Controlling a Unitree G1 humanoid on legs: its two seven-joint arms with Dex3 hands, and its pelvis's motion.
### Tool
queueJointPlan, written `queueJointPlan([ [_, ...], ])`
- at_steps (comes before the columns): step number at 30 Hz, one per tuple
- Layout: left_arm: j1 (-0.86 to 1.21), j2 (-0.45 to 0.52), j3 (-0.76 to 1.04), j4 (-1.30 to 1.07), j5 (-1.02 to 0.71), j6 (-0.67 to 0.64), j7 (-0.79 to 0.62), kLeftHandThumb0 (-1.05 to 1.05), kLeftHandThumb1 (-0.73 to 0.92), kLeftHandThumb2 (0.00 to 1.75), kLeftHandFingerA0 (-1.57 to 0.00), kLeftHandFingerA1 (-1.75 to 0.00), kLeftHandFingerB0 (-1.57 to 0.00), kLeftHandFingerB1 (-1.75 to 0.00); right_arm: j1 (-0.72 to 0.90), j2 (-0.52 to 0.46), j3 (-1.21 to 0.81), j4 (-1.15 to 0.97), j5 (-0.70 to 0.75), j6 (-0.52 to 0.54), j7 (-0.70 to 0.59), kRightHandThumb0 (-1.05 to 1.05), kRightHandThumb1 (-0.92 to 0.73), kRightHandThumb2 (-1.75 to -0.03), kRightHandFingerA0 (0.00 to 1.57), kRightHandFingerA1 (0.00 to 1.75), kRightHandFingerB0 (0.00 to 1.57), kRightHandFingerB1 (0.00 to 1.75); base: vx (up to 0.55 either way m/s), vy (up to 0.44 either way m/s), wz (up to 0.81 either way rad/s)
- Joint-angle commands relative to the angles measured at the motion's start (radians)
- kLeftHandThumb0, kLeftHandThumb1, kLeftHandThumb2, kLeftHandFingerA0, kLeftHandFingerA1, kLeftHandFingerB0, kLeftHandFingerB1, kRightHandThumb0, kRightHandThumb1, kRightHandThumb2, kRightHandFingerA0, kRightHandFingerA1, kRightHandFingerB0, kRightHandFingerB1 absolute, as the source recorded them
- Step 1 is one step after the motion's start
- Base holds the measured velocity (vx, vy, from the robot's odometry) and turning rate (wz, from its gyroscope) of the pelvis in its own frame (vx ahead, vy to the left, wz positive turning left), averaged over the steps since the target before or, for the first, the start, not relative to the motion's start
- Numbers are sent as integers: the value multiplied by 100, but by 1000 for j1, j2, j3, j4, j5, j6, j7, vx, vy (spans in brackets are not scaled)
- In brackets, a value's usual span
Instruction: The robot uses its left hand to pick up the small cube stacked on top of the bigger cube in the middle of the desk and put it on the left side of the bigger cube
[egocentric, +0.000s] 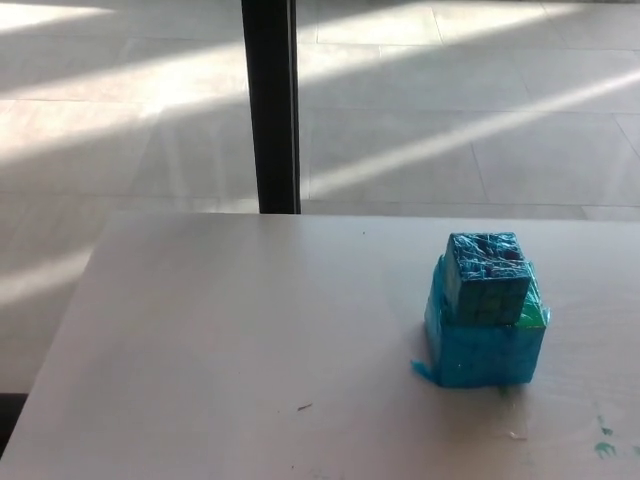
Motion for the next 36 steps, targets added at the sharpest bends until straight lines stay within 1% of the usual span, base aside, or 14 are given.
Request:
queueJointPlan([
  [1, -174, 72, -116, -98, 97, 87, 13, -89, 89, 67, -54, -54, -3, -25, 18, -25, -10, 23, 15, -7, 31, -36, -68, -60, 59, 58, 54, 42, 0, 0, 0],
  [2, -228, 77, -132, -99, 90, 102, -2, -87, 67, 109, -26, -59, -5, -18, 20, -25, -6, 15, 7, 1, 21, -37, -68, -61, 61, 59, 56, 42, 0, 0, 0],
  [11, -585, 40, -344, -147, 165, 126, -62, -94, 88, 67, -53, -66, -5, -29, 34, -38, 4, -9, -1, 28, 36, -40, -68, -61, 60, 57, 54, 41, 0, 0, 0],
  [12, -621, 23, -363, -146, 163, 137, -68, -101, 72, 112, -58, -73, -6, -19, 46, -39, 2, -42, 2, 47, 38, -40, -69, -61, 59, 57, 54, 42, 0, 0, 0],
  [13, -653, 11, -394, -147, 176, 144, -73, -96, 87, 66, -37, -66, -2, -32, 56, -39, 2, -68, 2, 60, 39, -40, -69, -61, 59, 57, 54, 41, 0, 0, 0],
  [16, -755, -60, -497, -143, 230, 156, -67, -91, 69, 111, -14, -57, -3, -27, 37, -41, 4, -19, -5, 32, 37, -41, -68, -61, 60, 58, 56, 42, 0, 0, 0],
  [20, -787, -91, -584, -148, 262, 124, -103, -96, 73, 114, -35, -66, -5, -21, 46, -47, 14, -40, -16, 64, 34, -42, -68, -61, 60, 55, 55, 41, 0, 0, 0],
  [21, -794, -115, -617, -151, 276, 90, -107, -91, 89, 66, -43, -61, -5, -33, 63, -48, 18, -74, -21, 85, 31, -42, -69, -61, 61, 55, 54, 40, 0, 0, 0],
  [26, -826, -185, -687, -127, 296, 46, -130, -96, 71, 107, -65, -90, -4, -37, 85, -49, 24, -156, -27, 162, 25, -41, -71, -61, 61, 54, 53, 39, 0, 0, 0],
  [29, -865, -264, -754, -93, 328, 3, -150, -98, 88, 67, -19, -62, -5, -33, 79, -54, 26, -159, -30, 163, 32, -42, -71, -61, 60, 57, 53, 40, 0, 0, 0],
  [31, -890, -326, -771, -62, 330, 9, -151, -97, 66, 109, -14, -59, -7, -26, 66, -63, 29, -153, -34, 168, 40, -43, -71, -61, 60, 55, 53, 40, 0, 0, 0],
  [33, -895, -377, -803, -69, 353, -6, -143, -103, 90, 66, -27, -69, -5, -31, 56, -61, 30, -121, -33, 147, 39, -41, -71, -62, 60, 55, 53, 40, 0, 0, 0],
  [35, -885, -451, -808, -65, 352, -20, -109, -100, 66, 107, -75, -125, -6, -42, 59, -61, 29, -130, -28, 157, 41, -41, -71, -62, 60, 54, 54, 40, 0, 0, 0],
  [36, -885, -501, -834, -53, 360, 7, -127, -99, 87, 67, -21, -68, -11, -28, 62, -55, 21, -139, -21, 165, 34, -42, -69, -61, 61, 55, 55, 40, 0, 0, 0],
])
